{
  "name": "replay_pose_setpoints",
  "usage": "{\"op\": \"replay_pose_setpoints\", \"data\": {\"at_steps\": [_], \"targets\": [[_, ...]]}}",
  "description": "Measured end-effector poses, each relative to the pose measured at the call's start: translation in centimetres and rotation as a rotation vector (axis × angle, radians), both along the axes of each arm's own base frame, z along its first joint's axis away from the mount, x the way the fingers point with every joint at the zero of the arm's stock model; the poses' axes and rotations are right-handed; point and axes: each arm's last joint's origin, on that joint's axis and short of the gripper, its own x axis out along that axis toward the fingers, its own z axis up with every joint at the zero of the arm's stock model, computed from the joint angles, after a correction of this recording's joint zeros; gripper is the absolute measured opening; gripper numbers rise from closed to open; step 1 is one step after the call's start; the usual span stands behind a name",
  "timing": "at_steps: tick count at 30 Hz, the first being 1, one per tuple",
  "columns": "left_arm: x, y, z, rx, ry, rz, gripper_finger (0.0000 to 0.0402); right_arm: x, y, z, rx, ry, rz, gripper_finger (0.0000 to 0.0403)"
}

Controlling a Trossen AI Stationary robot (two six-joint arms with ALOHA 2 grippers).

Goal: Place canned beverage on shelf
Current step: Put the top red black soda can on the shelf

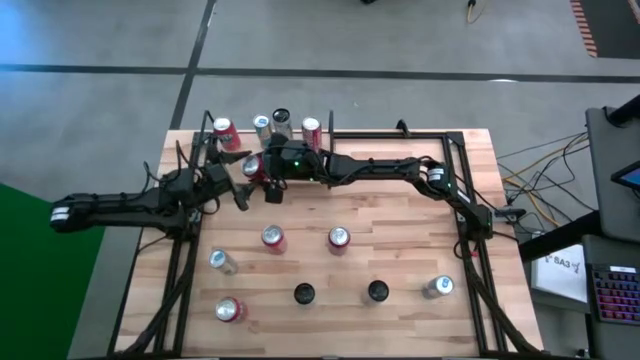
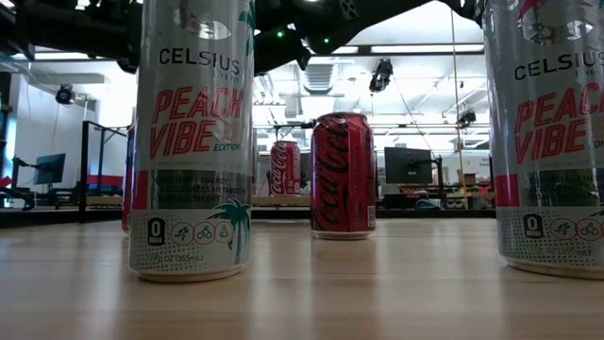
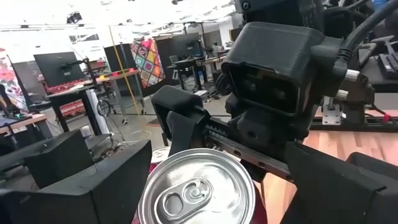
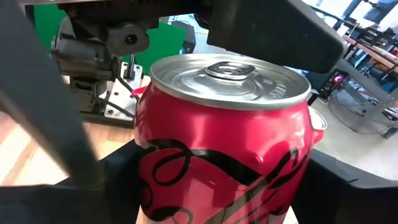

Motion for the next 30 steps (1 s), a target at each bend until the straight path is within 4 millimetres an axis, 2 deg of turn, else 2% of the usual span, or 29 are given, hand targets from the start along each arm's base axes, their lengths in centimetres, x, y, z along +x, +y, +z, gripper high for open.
{"op": "replay_pose_setpoints", "data": {"at_steps": [9,19,25,30], "targets": [[0.0,0.3,-0.3,-0.021,0.006,0.020,0.0308,0.0,0.5,0.4,0.000,-0.013,0.012,0.0292],[0.2,0.3,-0.5,-0.045,0.005,0.037,0.0322,0.0,1.0,0.7,0.006,-0.021,0.016,0.0292],[0.5,0.4,-0.6,-0.027,0.018,0.042,0.0283,0.0,1.1,0.7,0.005,-0.017,0.015,0.0293],[0.5,0.4,-0.6,-0.030,0.015,0.042,0.0283,0.0,1.1,0.7,0.009,-0.017,0.015,0.0293]]}}
